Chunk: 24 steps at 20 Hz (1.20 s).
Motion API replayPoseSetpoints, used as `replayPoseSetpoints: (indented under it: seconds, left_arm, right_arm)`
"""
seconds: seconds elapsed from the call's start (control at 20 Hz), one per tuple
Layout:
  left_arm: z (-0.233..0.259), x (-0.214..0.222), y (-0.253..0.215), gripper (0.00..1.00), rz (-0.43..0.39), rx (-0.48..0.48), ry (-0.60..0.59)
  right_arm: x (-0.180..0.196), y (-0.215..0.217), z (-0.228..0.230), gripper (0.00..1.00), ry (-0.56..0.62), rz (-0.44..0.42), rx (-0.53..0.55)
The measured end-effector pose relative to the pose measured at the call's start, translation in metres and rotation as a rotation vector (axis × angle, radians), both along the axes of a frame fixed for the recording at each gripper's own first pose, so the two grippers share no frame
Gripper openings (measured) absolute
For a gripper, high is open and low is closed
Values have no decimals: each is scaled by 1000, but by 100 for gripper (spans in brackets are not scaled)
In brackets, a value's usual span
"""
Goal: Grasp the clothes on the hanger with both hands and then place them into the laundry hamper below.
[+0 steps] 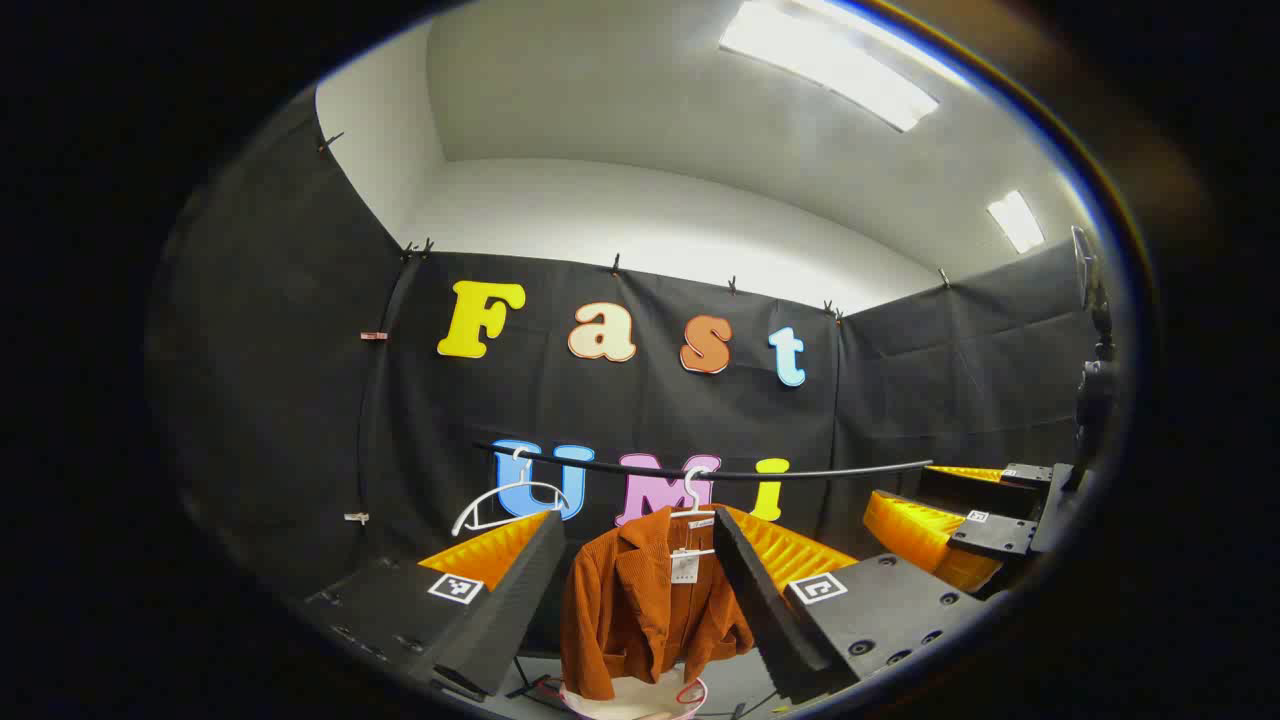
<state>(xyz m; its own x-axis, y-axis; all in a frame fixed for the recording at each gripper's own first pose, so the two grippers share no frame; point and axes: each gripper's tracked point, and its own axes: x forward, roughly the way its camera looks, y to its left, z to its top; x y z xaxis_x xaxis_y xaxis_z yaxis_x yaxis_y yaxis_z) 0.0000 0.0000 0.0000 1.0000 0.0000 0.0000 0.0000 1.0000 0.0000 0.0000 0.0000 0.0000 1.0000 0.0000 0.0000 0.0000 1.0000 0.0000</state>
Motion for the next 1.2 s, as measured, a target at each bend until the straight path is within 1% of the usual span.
replayPoseSetpoints:
  seconds: [0.05, 0.35, 0.4, 0.45, 0.5, 0.95, 1.2]
  left_arm:
    - [-1, 0, 0, 95, -2, -6, 3]
    - [-1, -5, 2, 95, -6, -12, 5]
    - [-1, -6, 3, 98, -6, -11, 3]
    - [0, -7, 3, 95, -8, -12, 1]
    - [0, -9, 2, 95, -10, -15, 1]
    - [7, -23, 7, 95, -25, -21, -14]
    - [5, -28, 11, 95, -37, -25, -7]
  right_arm:
    - [0, 2, 0, 95, 3, 8, 3]
    - [0, 5, -1, 95, 5, 24, 12]
    - [-2, 7, -1, 95, 3, 27, 15]
    - [-3, 9, 0, 95, 2, 28, 16]
    - [-6, 10, 0, 95, 0, 29, 15]
    - [-17, 15, 4, 95, 3, 2, 15]
    - [-22, 24, 8, 95, -6, 1, 15]
